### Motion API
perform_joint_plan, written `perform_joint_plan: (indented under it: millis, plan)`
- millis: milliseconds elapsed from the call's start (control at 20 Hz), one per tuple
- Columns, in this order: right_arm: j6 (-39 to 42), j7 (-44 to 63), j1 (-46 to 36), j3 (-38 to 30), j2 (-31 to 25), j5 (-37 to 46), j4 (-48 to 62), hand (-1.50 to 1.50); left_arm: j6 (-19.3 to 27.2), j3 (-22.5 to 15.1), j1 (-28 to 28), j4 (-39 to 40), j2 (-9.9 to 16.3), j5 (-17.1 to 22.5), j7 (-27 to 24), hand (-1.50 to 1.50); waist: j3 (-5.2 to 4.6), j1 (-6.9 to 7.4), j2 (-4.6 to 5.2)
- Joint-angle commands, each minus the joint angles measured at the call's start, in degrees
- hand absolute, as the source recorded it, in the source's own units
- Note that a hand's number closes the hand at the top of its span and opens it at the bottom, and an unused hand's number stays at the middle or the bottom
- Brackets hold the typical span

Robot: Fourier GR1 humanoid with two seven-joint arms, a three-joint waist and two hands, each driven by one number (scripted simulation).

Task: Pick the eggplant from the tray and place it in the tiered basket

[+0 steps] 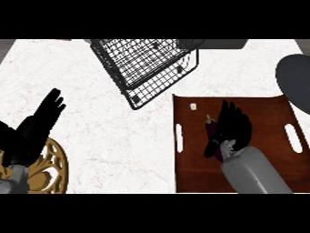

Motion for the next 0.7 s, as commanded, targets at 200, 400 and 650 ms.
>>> perform_joint_plan:
  millis: [200,400,650]
  plan:
    - [-0.8,5.7,2.4,-0.8,1.6,8.6,0.5,-1.5,-0.7,1.0,0.2,-1.9,-1.1,-1.8,2.8,0.0,0.02,0.01,-0.04]
    - [0.4,1.6,3.5,-2.7,0.8,10.0,2.1,-1.5,-2.3,3.3,1.8,-4.2,-0.7,-1.5,3.0,0.0,0.03,0.25,-0.03]
    - [2.4,0.8,4.1,-6.5,5.1,6.0,5.8,1.5,-3.2,2.5,4.4,-3.0,-2.3,-3.2,-0.1,0.0,0.02,0.48,0.02]
